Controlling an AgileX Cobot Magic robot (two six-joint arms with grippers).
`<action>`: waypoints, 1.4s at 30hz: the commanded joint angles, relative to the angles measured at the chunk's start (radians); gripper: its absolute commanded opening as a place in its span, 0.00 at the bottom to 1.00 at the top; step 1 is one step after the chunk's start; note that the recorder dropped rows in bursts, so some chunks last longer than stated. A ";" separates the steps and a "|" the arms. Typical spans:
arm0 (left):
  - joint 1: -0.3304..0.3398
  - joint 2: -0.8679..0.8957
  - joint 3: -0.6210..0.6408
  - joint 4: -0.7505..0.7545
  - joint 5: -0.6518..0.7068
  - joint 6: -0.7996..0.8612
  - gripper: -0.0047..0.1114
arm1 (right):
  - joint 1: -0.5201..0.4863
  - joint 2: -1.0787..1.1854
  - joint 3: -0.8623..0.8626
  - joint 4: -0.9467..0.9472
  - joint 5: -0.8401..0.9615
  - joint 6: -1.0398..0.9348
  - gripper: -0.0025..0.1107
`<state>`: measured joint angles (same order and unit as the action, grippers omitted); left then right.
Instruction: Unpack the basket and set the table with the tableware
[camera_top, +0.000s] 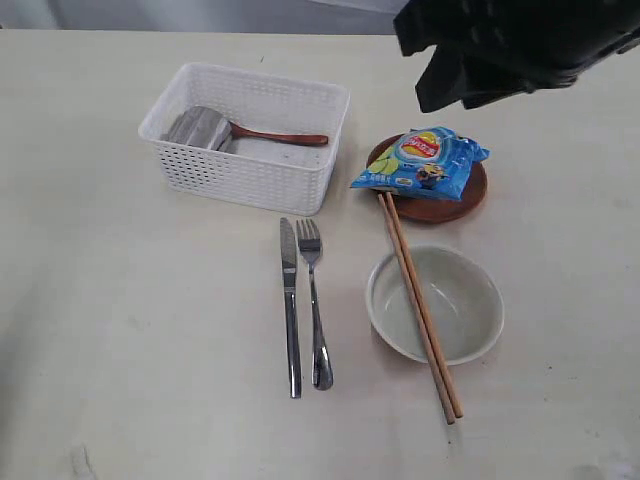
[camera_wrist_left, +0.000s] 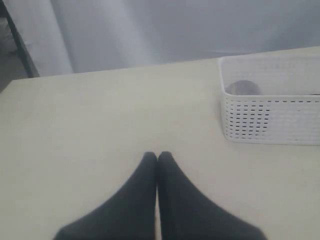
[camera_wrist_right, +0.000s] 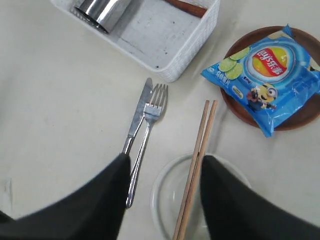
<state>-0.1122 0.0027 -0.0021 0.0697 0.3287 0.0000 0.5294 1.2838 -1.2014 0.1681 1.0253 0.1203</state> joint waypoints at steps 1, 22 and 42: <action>-0.008 -0.003 0.002 0.005 -0.007 0.000 0.04 | 0.001 -0.111 -0.005 0.002 0.060 0.019 0.57; -0.007 -0.003 0.002 -0.291 -0.684 -0.396 0.04 | 0.001 -0.583 0.041 -0.014 0.100 0.057 0.38; -0.086 0.820 -0.629 -0.300 0.053 -0.176 0.13 | 0.001 -0.510 0.189 -0.245 -0.003 0.250 0.38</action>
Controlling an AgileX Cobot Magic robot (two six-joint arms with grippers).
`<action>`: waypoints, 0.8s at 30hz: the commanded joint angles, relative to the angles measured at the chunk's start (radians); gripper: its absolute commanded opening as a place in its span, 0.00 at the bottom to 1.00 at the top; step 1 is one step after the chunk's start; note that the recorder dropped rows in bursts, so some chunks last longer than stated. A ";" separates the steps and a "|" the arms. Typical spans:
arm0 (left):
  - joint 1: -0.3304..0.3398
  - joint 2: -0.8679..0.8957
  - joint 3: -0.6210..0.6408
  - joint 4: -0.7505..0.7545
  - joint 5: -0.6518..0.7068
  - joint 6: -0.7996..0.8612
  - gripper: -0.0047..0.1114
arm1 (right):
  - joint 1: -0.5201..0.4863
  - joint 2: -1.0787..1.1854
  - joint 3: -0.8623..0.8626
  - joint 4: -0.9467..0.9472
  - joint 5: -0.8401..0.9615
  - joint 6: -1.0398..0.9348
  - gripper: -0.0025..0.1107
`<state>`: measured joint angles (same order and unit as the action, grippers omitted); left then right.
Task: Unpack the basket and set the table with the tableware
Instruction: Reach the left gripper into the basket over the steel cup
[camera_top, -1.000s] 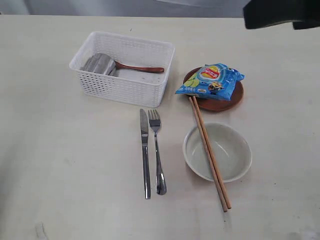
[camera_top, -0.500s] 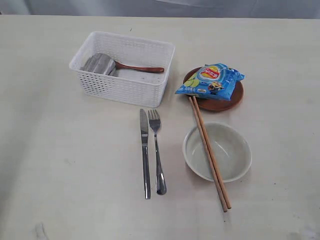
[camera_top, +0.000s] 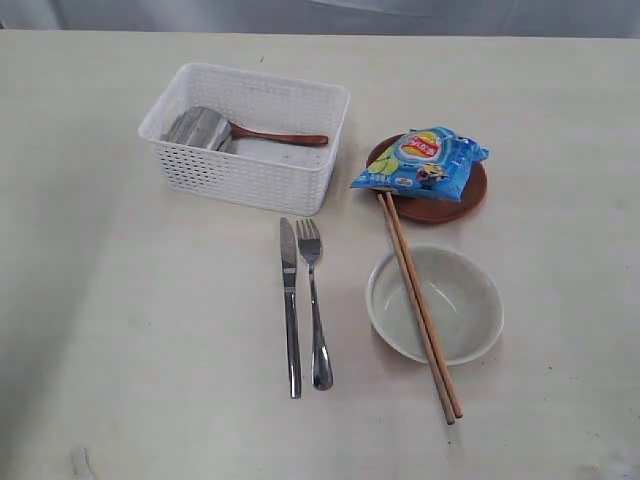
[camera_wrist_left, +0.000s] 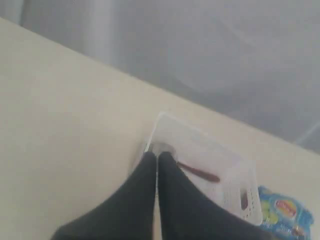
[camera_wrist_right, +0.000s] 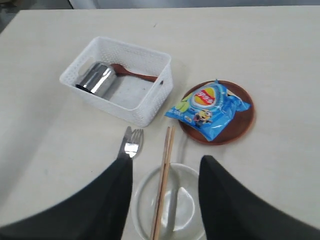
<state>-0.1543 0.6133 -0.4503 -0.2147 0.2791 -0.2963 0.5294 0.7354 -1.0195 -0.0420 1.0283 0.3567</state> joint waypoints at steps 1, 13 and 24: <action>-0.055 0.270 -0.229 -0.030 0.123 0.123 0.21 | 0.001 0.044 0.007 -0.034 -0.010 0.014 0.38; -0.190 0.910 -0.747 -0.197 0.449 0.360 0.56 | 0.001 0.096 0.009 -0.056 -0.042 -0.049 0.38; -0.172 1.175 -0.852 0.005 0.423 0.296 0.60 | 0.001 0.098 0.020 -0.080 -0.033 -0.074 0.38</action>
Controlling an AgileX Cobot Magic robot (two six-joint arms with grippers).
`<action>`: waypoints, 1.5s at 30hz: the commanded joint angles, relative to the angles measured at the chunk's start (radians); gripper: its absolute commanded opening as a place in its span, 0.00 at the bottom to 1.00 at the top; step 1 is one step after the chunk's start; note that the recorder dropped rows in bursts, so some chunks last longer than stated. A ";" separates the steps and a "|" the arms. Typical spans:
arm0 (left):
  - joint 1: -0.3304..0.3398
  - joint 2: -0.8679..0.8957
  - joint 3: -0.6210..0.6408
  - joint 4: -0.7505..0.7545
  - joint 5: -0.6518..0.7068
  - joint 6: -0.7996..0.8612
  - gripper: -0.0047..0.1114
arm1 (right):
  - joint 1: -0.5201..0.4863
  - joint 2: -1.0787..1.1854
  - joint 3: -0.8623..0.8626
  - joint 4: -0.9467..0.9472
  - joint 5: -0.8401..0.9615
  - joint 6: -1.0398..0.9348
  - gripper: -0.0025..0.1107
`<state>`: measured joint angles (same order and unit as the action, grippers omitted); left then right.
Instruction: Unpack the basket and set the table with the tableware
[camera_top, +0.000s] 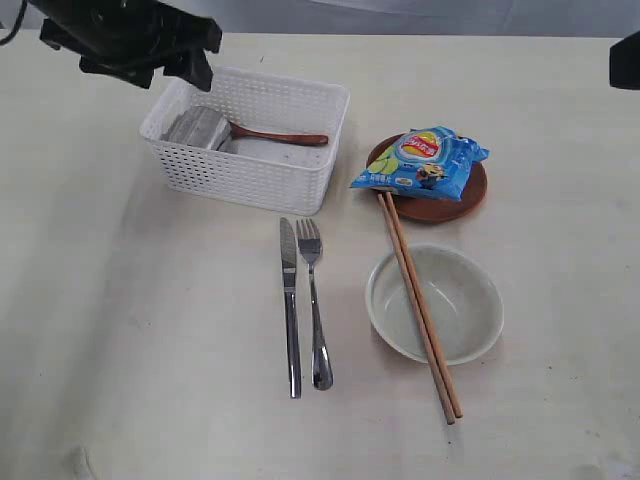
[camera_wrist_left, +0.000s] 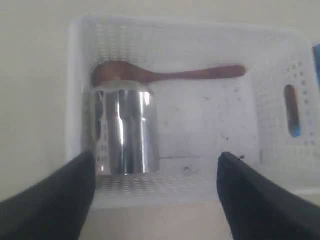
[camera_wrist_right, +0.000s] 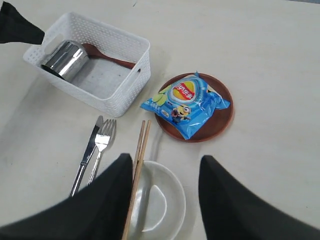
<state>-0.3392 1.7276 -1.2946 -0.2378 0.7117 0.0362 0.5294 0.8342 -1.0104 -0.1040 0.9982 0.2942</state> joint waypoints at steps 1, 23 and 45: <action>0.016 0.079 -0.008 0.023 -0.017 -0.045 0.60 | 0.001 -0.001 0.020 -0.018 -0.009 -0.012 0.38; 0.026 0.217 -0.111 0.113 -0.014 -0.067 0.58 | 0.001 -0.001 0.151 -0.032 -0.077 -0.014 0.38; 0.026 0.303 -0.113 0.044 -0.027 -0.011 0.04 | 0.001 -0.001 0.151 -0.021 -0.077 -0.033 0.38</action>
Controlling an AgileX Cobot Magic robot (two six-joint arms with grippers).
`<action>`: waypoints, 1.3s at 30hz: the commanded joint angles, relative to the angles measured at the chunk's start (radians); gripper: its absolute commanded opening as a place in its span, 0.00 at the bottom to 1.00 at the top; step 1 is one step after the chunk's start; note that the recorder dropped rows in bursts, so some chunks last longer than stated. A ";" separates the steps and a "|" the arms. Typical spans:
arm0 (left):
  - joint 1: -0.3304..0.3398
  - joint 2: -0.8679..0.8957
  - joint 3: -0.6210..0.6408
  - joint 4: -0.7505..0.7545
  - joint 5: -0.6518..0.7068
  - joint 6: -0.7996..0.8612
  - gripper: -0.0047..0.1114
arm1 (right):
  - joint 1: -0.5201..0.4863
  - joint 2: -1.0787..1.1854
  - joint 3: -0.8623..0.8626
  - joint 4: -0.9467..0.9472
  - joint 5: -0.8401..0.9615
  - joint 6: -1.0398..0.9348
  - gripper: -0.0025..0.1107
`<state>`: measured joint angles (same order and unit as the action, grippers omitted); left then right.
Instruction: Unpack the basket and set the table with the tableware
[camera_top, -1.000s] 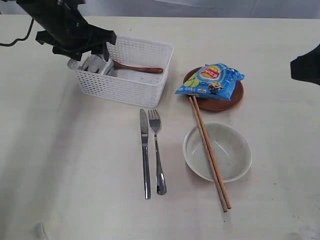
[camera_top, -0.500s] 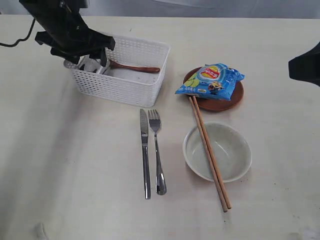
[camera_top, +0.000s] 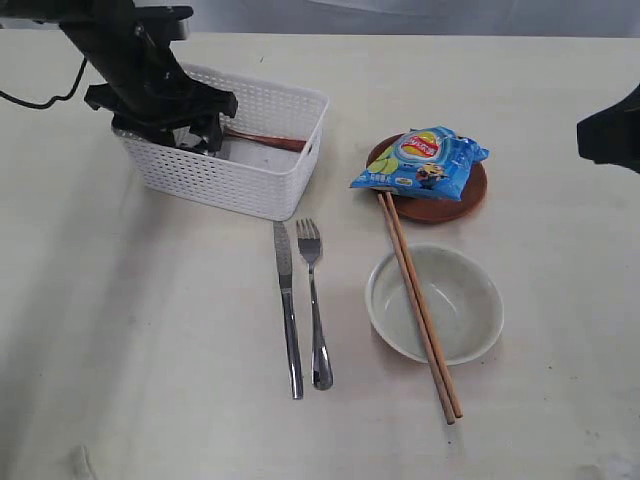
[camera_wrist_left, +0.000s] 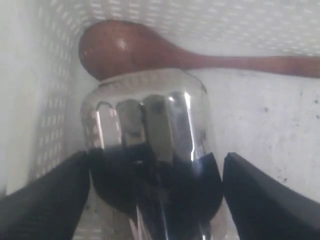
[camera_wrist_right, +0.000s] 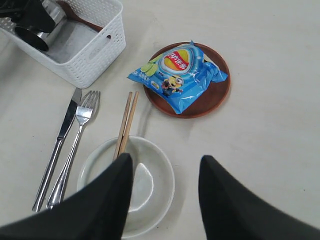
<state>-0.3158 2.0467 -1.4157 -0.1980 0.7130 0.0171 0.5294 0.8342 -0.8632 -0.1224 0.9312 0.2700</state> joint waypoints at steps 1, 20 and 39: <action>0.003 -0.044 0.008 0.006 -0.044 0.005 0.04 | 0.001 -0.001 0.004 -0.003 -0.010 -0.009 0.38; 0.003 -0.244 0.010 -0.088 0.047 0.137 0.23 | 0.001 -0.001 0.004 0.035 0.005 -0.034 0.38; -0.205 -0.135 0.012 -0.207 -0.104 1.262 0.59 | 0.001 -0.001 0.004 0.050 0.026 -0.062 0.38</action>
<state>-0.5202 1.8893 -1.4090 -0.4582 0.5660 1.2372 0.5294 0.8342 -0.8632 -0.0723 0.9527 0.2207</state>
